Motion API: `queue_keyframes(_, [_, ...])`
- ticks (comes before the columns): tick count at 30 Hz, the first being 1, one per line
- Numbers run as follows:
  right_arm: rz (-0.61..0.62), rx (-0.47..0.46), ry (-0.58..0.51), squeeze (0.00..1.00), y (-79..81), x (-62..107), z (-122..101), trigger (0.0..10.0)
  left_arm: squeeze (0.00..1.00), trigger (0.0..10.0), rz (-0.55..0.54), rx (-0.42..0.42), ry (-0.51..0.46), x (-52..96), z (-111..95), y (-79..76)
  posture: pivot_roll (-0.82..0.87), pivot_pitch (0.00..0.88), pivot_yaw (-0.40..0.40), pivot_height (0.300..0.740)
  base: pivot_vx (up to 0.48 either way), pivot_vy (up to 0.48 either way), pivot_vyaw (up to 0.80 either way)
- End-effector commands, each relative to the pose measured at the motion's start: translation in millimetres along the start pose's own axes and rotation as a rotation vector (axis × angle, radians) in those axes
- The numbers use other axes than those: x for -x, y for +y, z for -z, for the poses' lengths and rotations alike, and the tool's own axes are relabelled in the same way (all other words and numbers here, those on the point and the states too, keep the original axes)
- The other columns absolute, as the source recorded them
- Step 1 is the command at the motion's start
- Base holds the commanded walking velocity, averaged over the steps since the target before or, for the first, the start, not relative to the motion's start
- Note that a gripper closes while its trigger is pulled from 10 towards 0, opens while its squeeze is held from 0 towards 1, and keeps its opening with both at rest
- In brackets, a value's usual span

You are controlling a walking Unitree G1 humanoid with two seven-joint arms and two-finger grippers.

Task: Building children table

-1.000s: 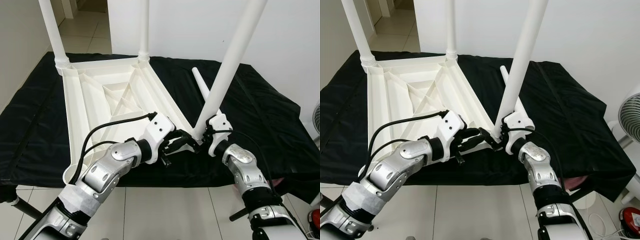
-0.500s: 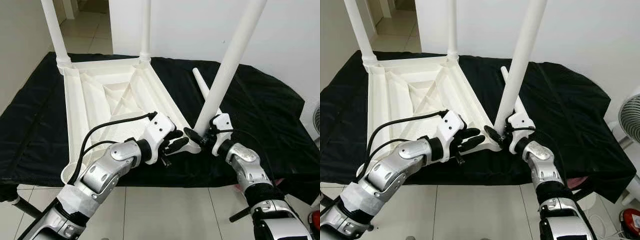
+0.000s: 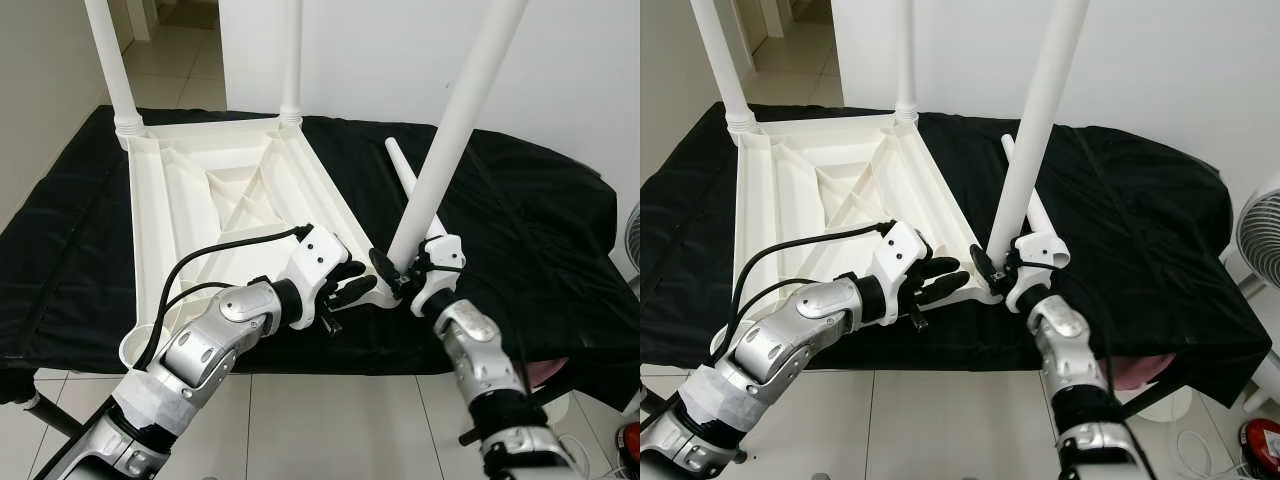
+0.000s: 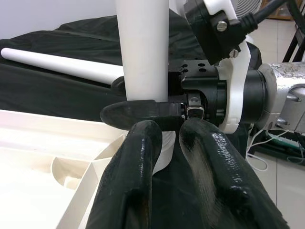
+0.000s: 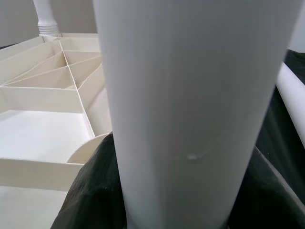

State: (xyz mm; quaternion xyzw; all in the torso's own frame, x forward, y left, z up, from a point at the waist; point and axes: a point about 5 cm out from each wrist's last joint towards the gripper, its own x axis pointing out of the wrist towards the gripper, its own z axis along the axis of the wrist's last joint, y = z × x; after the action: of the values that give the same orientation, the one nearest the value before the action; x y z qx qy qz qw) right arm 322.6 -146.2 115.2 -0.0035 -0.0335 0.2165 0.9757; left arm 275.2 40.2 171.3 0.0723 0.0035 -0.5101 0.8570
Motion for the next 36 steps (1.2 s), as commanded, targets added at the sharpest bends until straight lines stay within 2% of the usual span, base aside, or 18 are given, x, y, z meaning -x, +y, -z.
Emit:
queue_keyframes(1, [0.026,-0.024,0.083,0.00,9.6,4.1,15,10.0,0.00,10.0,0.167,0.002,0.006,-0.1,0,-10.7,-0.05,0.000,-0.058,0.740,0.000,0.000,0.00])
queue_keyframes(8, [0.173,-0.084,0.046,0.00,28.7,4.3,4,10.0,0.00,10.0,0.176,0.009,-0.001,-0.9,-1,-10.6,-0.05,0.000,-0.057,0.740,0.000,0.000,0.00])
queue_keyframes(10, [0.173,-0.084,0.046,0.00,28.7,4.3,4,10.0,0.00,10.0,0.176,0.009,-0.001,-0.9,-1,-10.6,-0.05,0.000,-0.057,0.740,0.000,0.000,0.00])
queue_keyframes(11, [0.296,-0.098,0.032,0.00,31.6,7.0,0,10.0,0.00,10.0,0.175,0.030,-0.018,-0.4,-5,-9.8,-0.04,0.000,-0.064,0.740,0.000,0.000,0.00])
queue_keyframes(12, [0.296,-0.098,0.032,0.00,31.6,7.0,0,10.0,0.00,10.0,0.175,0.030,-0.018,-0.4,-5,-9.8,-0.04,0.000,-0.064,0.740,0.000,0.000,0.00])
queue_keyframes(14, [0.422,-0.101,0.033,0.00,29.6,10.9,-2,10.0,0.00,10.0,0.173,0.033,-0.020,0.3,-6,-9.2,-0.04,0.000,-0.066,0.740,0.000,0.000,0.00])
queue_keyframes(16, [0.485,-0.113,0.040,0.00,29.4,12.5,-2,10.0,0.00,10.0,0.171,0.031,-0.019,1.1,-6,-8.7,-0.04,0.000,-0.065,0.740,0.000,0.000,0.00])
queue_keyframes(26, [0.506,-0.107,0.069,0.00,27.6,11.5,-1,10.0,0.00,10.0,0.165,0.027,-0.018,2.0,-7,-6.1,-0.03,0.000,-0.065,0.740,0.000,0.000,0.00])
queue_keyframes(27, [0.479,-0.100,0.054,1.00,27.1,11.1,-3,10.0,0.00,10.0,0.165,0.027,-0.018,1.8,-7,-5.8,-0.04,0.000,-0.062,0.740,0.000,0.000,0.00])
queue_keyframes(30, [0.408,-0.089,0.043,1.00,27.6,10.2,-5,10.0,0.00,10.0,0.164,0.027,-0.018,1.4,-8,-5.2,-0.04,0.000,-0.059,0.740,0.000,0.000,0.00])
queue_keyframes(33, [0.392,-0.082,0.046,1.00,27.8,10.2,-5,10.0,0.00,10.0,0.163,0.028,-0.018,1.3,-8,-4.9,-0.04,0.000,-0.059,0.740,0.000,0.000,0.00])
queue_keyframes(36, [0.338,-0.055,0.049,1.00,22.5,9.7,-7,10.0,0.00,10.0,0.163,0.028,-0.017,0.4,-8,-4.7,-0.04,0.000,-0.058,0.740,0.000,0.000,0.00])
